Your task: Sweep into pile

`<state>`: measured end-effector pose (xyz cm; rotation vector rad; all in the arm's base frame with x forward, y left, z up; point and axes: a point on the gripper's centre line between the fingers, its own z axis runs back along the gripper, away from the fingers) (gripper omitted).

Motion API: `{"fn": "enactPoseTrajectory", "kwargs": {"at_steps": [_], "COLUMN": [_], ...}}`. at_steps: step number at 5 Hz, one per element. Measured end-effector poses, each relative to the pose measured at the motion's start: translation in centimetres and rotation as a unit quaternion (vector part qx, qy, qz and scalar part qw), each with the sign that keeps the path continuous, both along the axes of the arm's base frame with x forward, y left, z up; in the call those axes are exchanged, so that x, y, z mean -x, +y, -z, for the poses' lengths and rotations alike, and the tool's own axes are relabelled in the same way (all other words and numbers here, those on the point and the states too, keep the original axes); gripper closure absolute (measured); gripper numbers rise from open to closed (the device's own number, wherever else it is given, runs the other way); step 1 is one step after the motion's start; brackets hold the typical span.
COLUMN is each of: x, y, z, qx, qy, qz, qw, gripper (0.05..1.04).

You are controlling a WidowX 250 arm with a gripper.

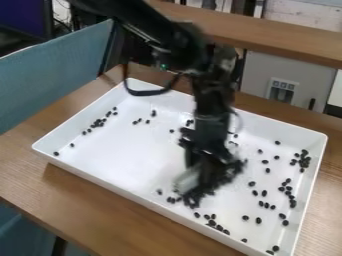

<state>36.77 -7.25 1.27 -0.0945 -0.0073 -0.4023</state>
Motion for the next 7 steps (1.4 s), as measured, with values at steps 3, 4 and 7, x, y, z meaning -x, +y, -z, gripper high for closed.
{"fn": "enactPoseTrajectory", "kwargs": {"at_steps": [3,4,7], "x": [-2.4,-3.3,-1.8], "y": [4.2,9.1,22.9], "z": [-3.6,-5.0,-1.5], "qx": [-0.025,-0.064,-0.107], "qy": [-0.027,-0.035,0.006], "qz": [-0.085,-0.14,-0.266], "qw": [0.9957,0.9874,0.9581], "gripper": [0.692,0.692,0.692]}}
